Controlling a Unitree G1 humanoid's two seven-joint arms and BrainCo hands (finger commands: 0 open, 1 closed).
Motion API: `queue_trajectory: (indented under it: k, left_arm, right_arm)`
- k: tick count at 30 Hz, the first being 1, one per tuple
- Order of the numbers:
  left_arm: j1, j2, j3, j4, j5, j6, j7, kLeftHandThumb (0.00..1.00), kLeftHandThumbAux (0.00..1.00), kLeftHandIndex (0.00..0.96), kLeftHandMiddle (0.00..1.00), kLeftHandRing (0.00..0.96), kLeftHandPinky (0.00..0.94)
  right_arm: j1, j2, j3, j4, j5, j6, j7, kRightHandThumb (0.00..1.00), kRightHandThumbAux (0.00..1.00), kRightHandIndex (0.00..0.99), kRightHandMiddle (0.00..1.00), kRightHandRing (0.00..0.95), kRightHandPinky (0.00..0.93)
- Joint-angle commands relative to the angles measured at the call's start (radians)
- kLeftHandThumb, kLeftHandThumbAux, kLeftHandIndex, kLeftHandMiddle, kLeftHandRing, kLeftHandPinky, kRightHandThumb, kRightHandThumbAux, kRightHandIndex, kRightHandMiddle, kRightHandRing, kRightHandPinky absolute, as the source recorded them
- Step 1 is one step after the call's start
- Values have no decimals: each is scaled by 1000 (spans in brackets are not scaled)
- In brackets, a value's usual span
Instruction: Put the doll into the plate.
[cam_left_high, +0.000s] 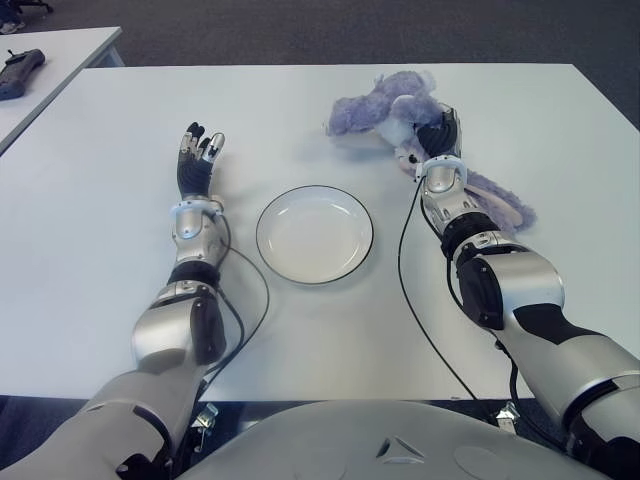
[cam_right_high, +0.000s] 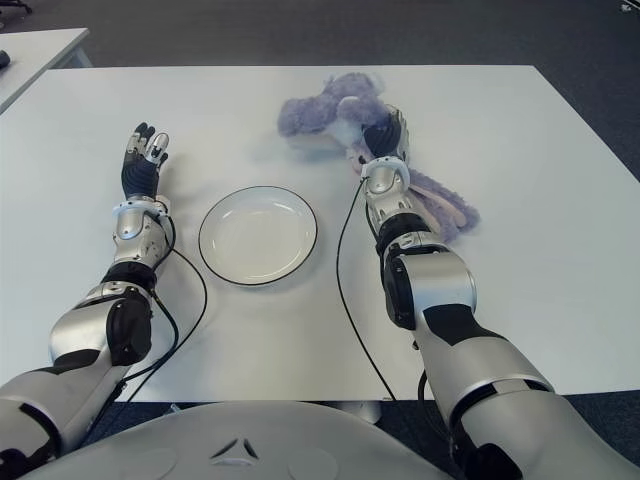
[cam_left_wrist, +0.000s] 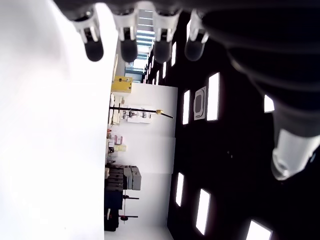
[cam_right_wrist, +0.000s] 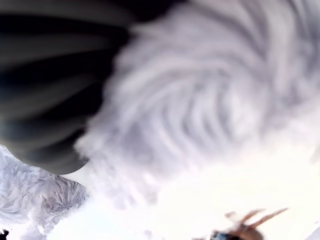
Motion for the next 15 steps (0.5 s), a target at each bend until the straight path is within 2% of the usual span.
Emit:
queue_trajectory:
  k: [1, 15]
  left_arm:
    - [264, -140, 34, 160, -54, 20, -11, 0, 549, 21, 75, 45, 15]
    - [254, -149, 41, 161, -59, 24, -8, 0, 553, 29, 81, 50, 25]
  right_arm:
    - [122, 30, -46, 83, 56, 47, 65, 710, 712, 441, 830, 832, 843]
    - [59, -17, -91, 74, 68, -4, 79, 710, 712, 441, 846, 855, 845]
